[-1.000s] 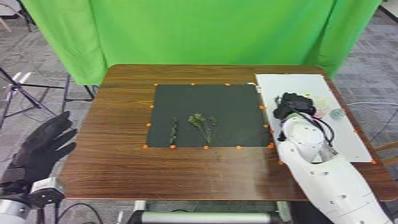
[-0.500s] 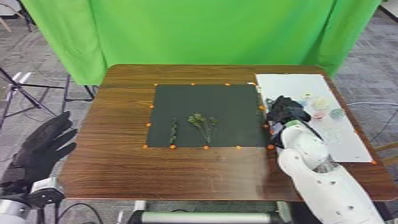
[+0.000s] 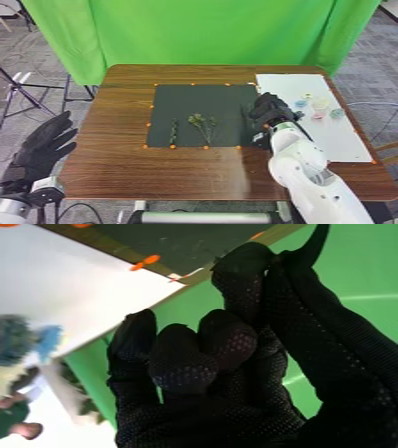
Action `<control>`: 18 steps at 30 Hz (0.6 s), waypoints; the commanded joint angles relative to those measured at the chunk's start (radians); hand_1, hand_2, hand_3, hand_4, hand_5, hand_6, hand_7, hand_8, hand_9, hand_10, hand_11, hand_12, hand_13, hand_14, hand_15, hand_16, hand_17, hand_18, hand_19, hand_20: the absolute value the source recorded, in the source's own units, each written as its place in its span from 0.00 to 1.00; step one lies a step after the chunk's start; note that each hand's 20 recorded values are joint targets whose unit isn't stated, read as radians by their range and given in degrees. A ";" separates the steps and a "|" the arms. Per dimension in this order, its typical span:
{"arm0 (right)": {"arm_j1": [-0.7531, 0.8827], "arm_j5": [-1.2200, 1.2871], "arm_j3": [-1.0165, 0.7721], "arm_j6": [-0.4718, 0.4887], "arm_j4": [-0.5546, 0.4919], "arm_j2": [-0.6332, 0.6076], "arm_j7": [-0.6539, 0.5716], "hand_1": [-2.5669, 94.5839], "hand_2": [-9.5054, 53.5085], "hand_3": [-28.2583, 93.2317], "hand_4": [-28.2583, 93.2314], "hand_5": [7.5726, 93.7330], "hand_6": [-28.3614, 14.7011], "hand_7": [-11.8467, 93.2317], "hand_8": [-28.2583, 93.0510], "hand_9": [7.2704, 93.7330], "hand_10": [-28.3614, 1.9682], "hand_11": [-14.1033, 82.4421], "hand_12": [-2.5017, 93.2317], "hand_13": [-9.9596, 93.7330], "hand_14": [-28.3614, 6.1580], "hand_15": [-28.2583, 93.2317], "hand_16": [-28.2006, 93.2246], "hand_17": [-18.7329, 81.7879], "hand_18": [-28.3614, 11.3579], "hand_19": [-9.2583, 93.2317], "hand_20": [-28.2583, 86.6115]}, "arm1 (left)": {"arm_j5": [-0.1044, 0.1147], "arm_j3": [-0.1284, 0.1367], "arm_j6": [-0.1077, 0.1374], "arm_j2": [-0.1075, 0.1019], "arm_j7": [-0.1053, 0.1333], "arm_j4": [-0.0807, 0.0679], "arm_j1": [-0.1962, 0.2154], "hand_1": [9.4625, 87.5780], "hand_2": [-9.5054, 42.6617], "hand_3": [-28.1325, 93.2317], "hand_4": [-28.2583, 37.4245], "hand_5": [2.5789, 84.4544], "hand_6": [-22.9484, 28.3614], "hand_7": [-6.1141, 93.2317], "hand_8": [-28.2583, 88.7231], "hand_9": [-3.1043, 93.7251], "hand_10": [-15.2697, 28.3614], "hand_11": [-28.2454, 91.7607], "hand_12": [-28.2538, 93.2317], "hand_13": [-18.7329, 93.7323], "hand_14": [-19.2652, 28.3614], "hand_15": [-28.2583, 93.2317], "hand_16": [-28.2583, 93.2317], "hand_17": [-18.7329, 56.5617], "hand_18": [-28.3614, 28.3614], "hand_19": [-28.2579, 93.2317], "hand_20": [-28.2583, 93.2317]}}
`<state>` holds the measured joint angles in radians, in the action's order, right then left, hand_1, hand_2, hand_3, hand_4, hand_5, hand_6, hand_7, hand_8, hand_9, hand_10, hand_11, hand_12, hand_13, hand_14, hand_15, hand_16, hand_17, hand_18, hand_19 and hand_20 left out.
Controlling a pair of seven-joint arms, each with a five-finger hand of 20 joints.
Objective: Arrange flowers
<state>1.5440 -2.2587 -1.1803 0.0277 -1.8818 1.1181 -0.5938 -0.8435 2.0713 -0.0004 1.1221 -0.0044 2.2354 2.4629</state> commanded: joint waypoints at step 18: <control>0.103 -0.214 0.106 0.075 -0.020 0.039 0.020 0.47 0.00 0.93 0.05 0.72 0.67 0.63 0.37 0.78 0.63 0.78 0.68 0.78 0.55 0.93 0.54 0.43 0.15 0.86 0.71 | 0.003 -0.006 -0.022 0.002 -0.017 -0.008 -0.002 0.19 0.15 0.81 0.02 0.21 0.46 0.28 0.14 0.22 0.55 0.31 0.40 0.28 0.66 0.37 0.29 0.08 0.82 0.51 0.31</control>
<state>1.6342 -2.4450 -1.0907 0.1235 -1.9045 1.1447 -0.5927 -0.8421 2.0669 -0.0042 1.1183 -0.0065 2.2325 2.4612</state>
